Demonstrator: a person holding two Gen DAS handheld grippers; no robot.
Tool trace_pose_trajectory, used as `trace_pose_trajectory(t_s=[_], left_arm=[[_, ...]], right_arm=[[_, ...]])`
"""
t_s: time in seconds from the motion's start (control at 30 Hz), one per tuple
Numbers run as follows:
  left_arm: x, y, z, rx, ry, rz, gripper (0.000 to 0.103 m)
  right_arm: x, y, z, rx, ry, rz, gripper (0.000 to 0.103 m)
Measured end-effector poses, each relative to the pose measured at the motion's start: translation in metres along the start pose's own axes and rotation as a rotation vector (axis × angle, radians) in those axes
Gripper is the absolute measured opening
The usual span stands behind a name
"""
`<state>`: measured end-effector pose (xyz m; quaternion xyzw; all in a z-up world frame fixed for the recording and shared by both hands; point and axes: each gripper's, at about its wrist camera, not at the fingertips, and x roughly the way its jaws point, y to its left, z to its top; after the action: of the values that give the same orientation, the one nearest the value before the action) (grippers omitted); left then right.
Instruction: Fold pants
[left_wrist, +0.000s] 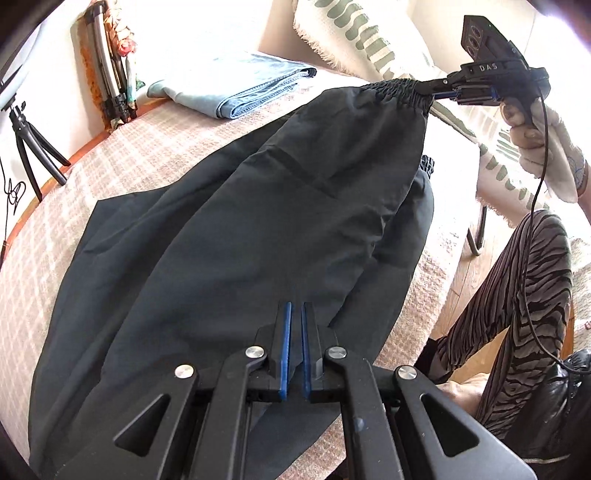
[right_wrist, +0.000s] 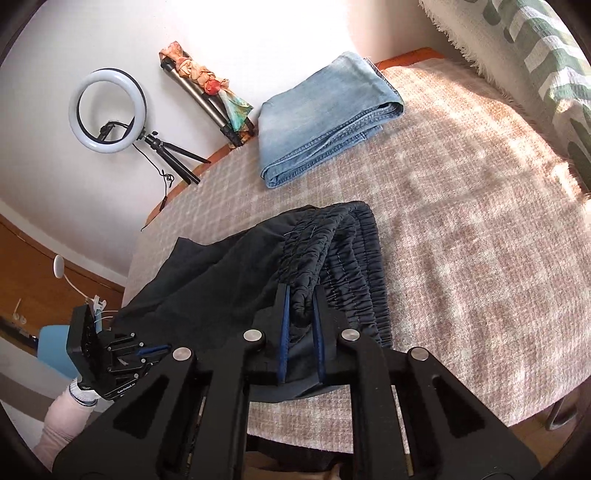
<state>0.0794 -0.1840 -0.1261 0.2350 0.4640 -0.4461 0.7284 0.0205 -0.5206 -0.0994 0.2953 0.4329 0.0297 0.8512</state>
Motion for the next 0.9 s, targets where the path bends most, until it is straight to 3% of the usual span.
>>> trace_pose_trajectory(t_s=[0.1,0.23,0.33,0.47,0.6,0.77,0.9], left_arm=[[0.006,-0.013,-0.001,0.050,0.035,-0.034,0.003],[0.020,-0.026,0.000,0.080,0.086,-0.019,0.003],[0.032,-0.034,0.004,0.114,0.129,0.087,0.003],[0.029,-0.037,0.008,0.109,0.121,0.130,0.003],[0.042,-0.040,0.006,0.161,0.189,0.300,0.003],[0.045,-0.029,0.008,0.093,0.213,0.165,0.003],[0.040,-0.008,0.006,0.004,0.252,0.003,0.003]], right_arm=[[0.001,-0.006,-0.010,0.004,0.019,-0.013,0.012],[0.005,-0.011,-0.023,0.003,0.036,-0.026,0.012],[0.005,-0.013,-0.026,0.011,0.044,-0.016,0.012],[-0.004,-0.018,-0.023,0.022,0.040,-0.005,0.012],[-0.007,-0.023,-0.017,0.029,0.029,-0.011,0.012],[0.001,-0.022,-0.017,0.024,0.036,-0.034,0.012],[0.016,-0.016,-0.022,-0.063,0.096,-0.189,0.015]])
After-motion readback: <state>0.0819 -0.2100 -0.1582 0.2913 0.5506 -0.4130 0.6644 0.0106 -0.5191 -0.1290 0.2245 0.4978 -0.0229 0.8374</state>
